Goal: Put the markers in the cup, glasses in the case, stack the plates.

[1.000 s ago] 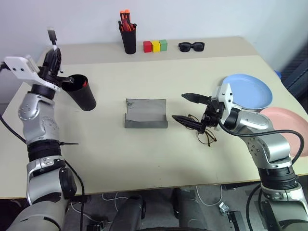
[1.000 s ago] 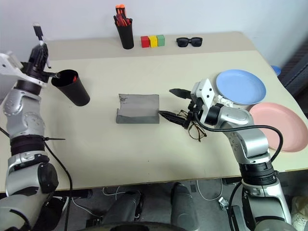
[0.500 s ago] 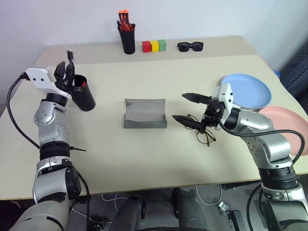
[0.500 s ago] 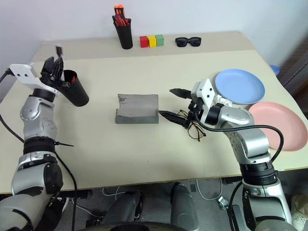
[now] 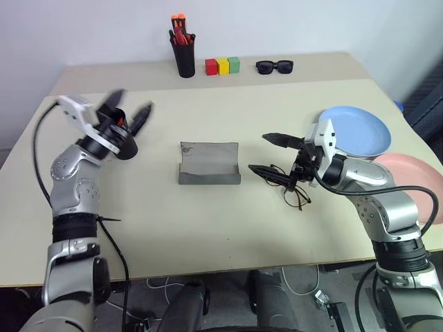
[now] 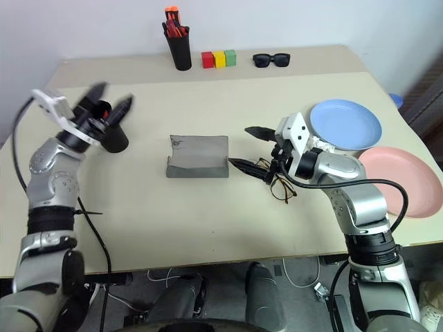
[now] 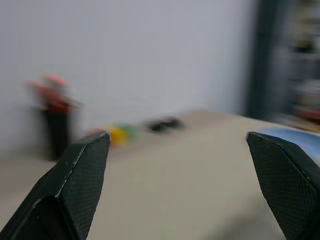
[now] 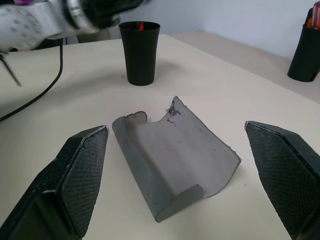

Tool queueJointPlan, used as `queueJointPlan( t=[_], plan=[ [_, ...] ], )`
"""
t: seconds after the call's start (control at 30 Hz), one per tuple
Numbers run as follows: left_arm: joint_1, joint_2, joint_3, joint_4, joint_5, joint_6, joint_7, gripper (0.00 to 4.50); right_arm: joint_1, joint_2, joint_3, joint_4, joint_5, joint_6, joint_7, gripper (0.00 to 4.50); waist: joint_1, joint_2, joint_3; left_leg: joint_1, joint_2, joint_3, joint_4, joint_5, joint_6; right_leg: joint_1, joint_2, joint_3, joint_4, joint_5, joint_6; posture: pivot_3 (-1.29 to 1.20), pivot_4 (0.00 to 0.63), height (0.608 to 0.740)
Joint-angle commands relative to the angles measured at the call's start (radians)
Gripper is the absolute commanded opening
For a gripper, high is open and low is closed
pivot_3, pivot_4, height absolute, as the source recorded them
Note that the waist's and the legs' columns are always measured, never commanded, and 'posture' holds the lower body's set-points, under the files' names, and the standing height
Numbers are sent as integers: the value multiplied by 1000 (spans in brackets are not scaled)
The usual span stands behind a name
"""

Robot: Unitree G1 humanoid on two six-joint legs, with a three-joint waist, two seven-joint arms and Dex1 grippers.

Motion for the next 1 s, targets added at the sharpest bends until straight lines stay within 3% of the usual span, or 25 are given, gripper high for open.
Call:
queueJointPlan(
  t=[0.03, 0.23, 0.47, 0.8, 0.9, 1.0],
  plan=[
    [-14, 34, -103, -77, 23, 82, -110, 4455, -4, -28, -34, 4, -10, -28, 15, 4500, 2, 0, 0, 0, 0, 0, 0, 0, 0, 0, 0, 0, 0, 0, 0, 0, 150, 740],
    [-98, -13, -128, 18, 81, 40, -118, 4455, 8, -76, -46, 46, -48, 30, -20, 4500, 5, 0, 0, 0, 0, 0, 0, 0, 0, 1, 0, 0, 0, 0, 0, 0, 150, 740],
    [-71, 51, -185, 100, 146, 44, -271, 4455, 57, -97, -51, 5, -63, 81, -67, 4500, -1, 1, 0, 1, 0, 2, -1, 0, 0, 0, 0, 1, 0, 0, 0, 0, 150, 740],
    [-199, -52, -357, 311, 386, -92, -273, 4455, 38, -67, -27, 1, -74, 65, -85, 4500, 23, 0, 0, 0, 0, 2, 1, 0, 0, 1, 0, 1, -1, 0, 0, 0, 150, 740],
    [-213, -67, -382, 334, 411, -102, -307, 3634, 37, -62, -25, 0, -77, 62, -84, 4500, 20, 0, 0, 0, 0, 2, 1, 0, 0, 0, 0, 1, -1, 0, 0, 0, 150, 740],
    [-218, -71, -392, 315, 408, -47, -335, 2077, 38, -58, -25, -4, -79, 58, -84, 4500, 18, 0, 0, 0, 0, 2, 1, 0, 0, 0, 0, 1, -1, 0, 0, 0, 150, 740]
  ],
)
